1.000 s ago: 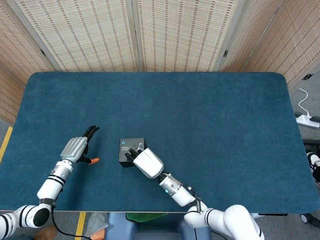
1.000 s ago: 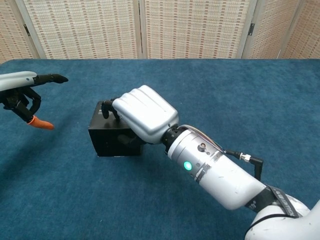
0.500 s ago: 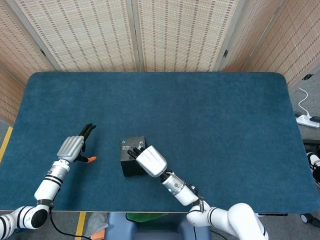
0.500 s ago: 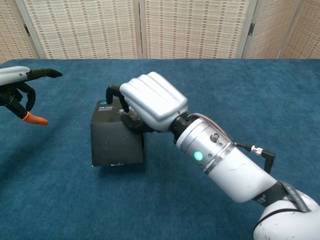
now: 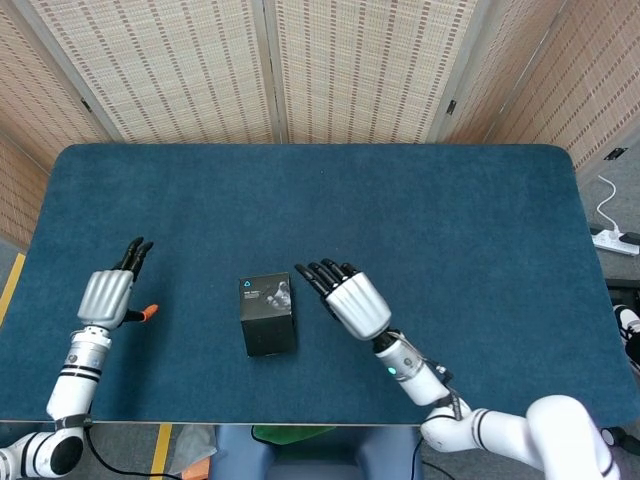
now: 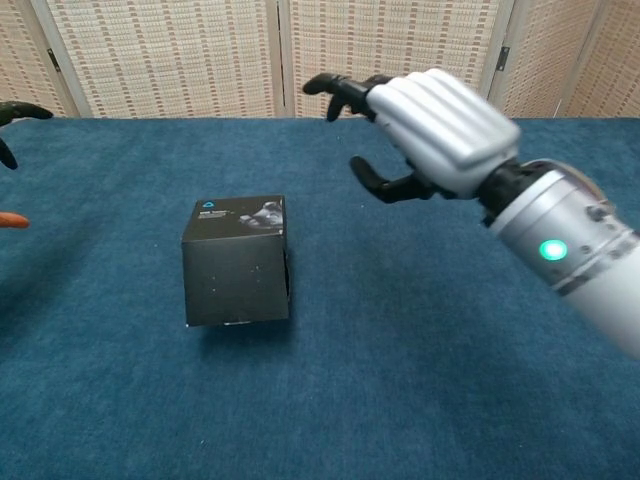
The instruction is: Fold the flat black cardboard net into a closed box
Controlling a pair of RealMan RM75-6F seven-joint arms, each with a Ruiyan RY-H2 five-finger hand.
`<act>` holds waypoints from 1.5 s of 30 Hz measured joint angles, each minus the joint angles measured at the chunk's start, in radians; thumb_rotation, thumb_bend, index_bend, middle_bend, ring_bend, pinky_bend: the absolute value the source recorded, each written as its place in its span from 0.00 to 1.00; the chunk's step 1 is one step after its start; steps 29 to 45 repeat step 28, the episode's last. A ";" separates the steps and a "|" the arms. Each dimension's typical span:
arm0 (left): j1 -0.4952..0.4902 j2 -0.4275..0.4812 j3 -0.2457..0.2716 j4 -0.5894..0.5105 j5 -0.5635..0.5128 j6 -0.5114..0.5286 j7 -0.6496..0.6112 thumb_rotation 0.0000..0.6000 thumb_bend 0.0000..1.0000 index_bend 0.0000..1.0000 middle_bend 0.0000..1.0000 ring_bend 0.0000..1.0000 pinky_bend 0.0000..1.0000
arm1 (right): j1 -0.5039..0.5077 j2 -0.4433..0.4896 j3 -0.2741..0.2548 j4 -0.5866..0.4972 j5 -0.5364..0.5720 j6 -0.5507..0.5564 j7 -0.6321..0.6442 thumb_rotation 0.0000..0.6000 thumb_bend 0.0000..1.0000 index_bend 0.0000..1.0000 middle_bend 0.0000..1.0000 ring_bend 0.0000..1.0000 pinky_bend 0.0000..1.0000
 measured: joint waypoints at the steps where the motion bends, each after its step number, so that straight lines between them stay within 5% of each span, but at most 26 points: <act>1: 0.012 0.002 0.006 0.003 0.011 0.017 0.004 1.00 0.19 0.06 0.10 0.20 0.38 | -0.021 0.041 -0.008 -0.049 0.008 0.003 -0.015 1.00 0.50 0.13 0.26 0.22 0.45; 6: 0.078 0.012 0.030 0.013 0.063 0.105 -0.007 1.00 0.18 0.06 0.10 0.16 0.31 | -0.159 0.283 -0.064 -0.300 0.066 0.029 -0.069 1.00 0.50 0.13 0.28 0.17 0.37; 11: 0.138 0.011 0.050 0.035 0.117 0.182 -0.038 1.00 0.19 0.06 0.10 0.13 0.28 | -0.299 0.450 -0.131 -0.381 0.094 0.090 -0.039 1.00 0.50 0.13 0.25 0.14 0.33; 26: 0.315 0.055 0.128 -0.048 0.262 0.370 -0.067 1.00 0.19 0.06 0.09 0.12 0.24 | -0.559 0.612 -0.199 -0.395 0.117 0.242 0.317 1.00 0.50 0.13 0.20 0.08 0.25; 45: 0.321 0.060 0.129 -0.055 0.265 0.367 -0.066 1.00 0.19 0.06 0.09 0.12 0.24 | -0.571 0.625 -0.199 -0.400 0.118 0.242 0.338 1.00 0.50 0.13 0.20 0.08 0.25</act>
